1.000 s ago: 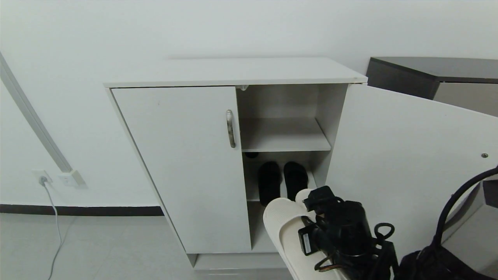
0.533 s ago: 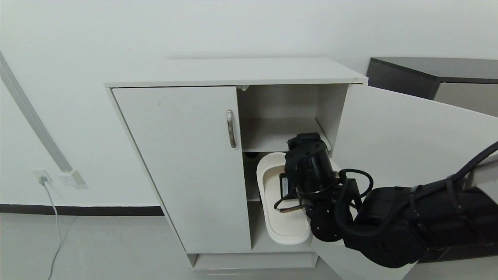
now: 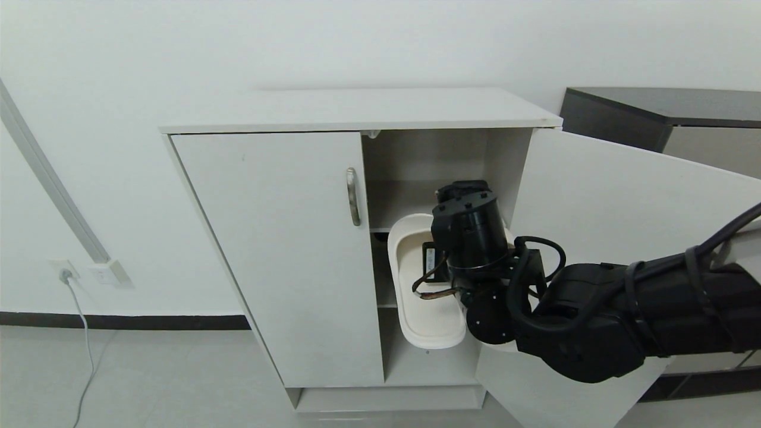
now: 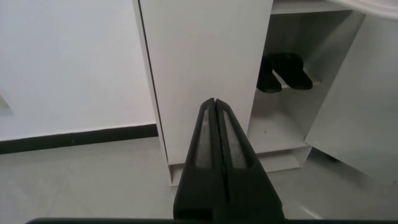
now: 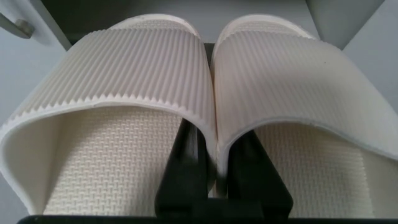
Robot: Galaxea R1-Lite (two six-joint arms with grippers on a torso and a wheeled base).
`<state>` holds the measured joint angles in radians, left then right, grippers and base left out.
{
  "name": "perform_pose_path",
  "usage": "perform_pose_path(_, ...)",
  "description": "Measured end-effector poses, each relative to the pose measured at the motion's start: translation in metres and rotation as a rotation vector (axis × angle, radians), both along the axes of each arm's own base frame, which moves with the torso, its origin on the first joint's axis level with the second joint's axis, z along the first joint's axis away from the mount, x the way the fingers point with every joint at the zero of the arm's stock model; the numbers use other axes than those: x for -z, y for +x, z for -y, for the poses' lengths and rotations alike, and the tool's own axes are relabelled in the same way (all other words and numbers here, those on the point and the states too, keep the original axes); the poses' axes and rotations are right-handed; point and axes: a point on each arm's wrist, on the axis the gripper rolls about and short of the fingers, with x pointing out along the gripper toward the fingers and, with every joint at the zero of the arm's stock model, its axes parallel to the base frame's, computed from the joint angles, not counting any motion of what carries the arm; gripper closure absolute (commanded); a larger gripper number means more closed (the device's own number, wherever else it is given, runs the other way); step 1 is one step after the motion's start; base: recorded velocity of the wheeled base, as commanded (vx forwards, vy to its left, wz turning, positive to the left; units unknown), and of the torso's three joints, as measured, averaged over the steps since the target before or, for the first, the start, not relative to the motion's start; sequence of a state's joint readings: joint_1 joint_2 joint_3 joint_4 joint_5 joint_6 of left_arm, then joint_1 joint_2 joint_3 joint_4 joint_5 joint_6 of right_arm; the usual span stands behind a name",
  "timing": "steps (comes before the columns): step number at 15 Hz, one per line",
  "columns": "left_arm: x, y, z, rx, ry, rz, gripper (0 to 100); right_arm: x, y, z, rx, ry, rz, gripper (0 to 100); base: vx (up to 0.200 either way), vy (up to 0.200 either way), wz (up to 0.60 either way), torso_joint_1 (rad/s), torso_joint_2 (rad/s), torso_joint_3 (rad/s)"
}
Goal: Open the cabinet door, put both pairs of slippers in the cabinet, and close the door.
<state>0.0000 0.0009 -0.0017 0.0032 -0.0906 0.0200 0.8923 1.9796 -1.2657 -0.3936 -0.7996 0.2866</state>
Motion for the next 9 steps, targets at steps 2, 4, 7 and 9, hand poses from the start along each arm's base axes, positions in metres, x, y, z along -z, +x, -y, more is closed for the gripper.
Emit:
perform_pose_path(2,0.0000,0.0000,0.0000,0.000,0.000,0.000,100,0.0020,-0.0001,-0.0002,0.000,-0.005,-0.004,100,0.200,0.000,0.00,0.002,0.00,0.009)
perform_pose_path(4,0.0000,0.0000,0.0000,0.000,0.000,0.000,100,0.0031,-0.0002,0.0000,0.001,-0.008,-0.006,100,0.200,0.000,0.00,0.000,0.00,0.005)
perform_pose_path(7,0.0000,0.0000,0.0000,0.000,0.000,0.000,100,0.0064,0.0018,0.0003,0.007,-0.015,-0.011,100,0.200,0.000,0.00,0.005,0.00,0.001)
perform_pose_path(9,0.0000,0.0000,0.0000,0.000,0.000,0.000,100,0.0092,0.0013,-0.0009,0.004,-0.023,-0.015,100,0.200,0.000,0.00,0.010,0.00,0.002)
